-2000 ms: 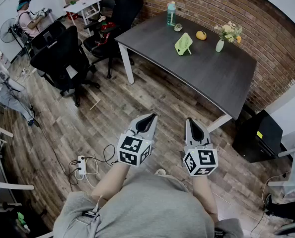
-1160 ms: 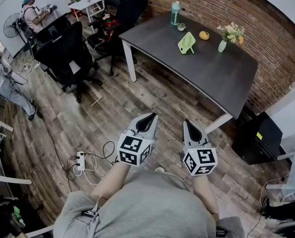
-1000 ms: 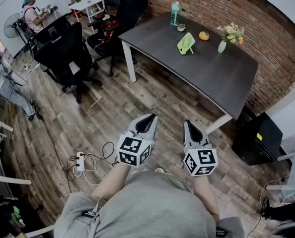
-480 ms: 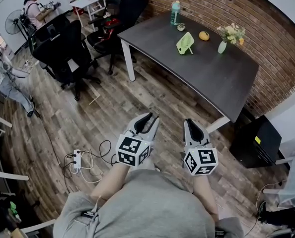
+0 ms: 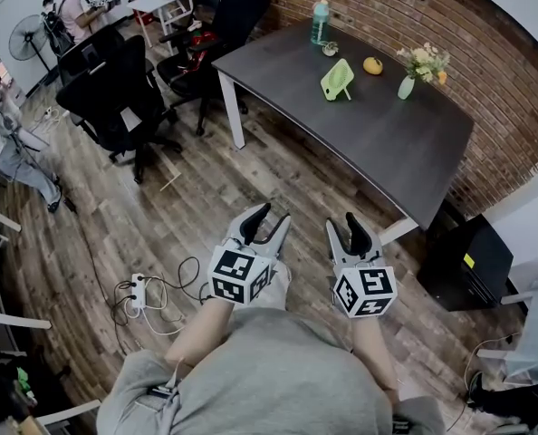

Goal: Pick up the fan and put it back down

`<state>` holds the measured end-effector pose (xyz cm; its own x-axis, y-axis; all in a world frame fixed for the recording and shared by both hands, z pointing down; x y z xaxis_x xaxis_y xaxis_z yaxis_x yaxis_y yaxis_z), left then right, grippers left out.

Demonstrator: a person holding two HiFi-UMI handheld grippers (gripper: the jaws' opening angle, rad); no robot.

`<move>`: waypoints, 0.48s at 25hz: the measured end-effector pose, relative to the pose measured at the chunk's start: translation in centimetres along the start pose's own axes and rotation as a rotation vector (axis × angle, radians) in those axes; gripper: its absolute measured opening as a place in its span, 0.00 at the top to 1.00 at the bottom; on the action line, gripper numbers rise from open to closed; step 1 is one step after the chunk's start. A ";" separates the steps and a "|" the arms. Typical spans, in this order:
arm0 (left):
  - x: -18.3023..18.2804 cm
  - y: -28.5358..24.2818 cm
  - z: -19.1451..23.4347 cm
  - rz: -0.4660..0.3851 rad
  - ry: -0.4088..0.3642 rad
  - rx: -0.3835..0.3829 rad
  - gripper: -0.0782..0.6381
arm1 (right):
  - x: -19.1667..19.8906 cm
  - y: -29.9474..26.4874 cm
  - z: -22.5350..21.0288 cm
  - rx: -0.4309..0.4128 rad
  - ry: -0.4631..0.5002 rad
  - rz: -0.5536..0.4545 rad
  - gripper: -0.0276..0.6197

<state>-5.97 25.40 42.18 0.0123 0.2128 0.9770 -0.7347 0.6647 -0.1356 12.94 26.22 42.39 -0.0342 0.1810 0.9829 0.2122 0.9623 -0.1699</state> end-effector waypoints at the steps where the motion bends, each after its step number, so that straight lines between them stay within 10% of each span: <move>1: 0.1 -0.3 0.2 0.000 0.001 0.001 0.65 | 0.1 -0.3 -0.2 -0.001 -0.001 0.002 0.66; 12: -0.4 -4.4 4.5 0.005 0.016 -0.012 0.61 | -0.2 -6.1 -2.2 0.001 -0.024 0.026 0.59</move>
<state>-5.80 19.20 43.09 0.0194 0.2281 0.9734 -0.7268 0.6718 -0.1429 13.76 19.83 43.39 -0.0517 0.2108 0.9762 0.2128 0.9574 -0.1955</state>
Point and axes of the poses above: the fingertips, and each gripper's own axes: y backward along the fingers, z to its left, x out of its underside, the point moved 7 cm from there along y, backward along the fingers, and after that the axes turned 14 degrees about x, right-handed, at the moved point
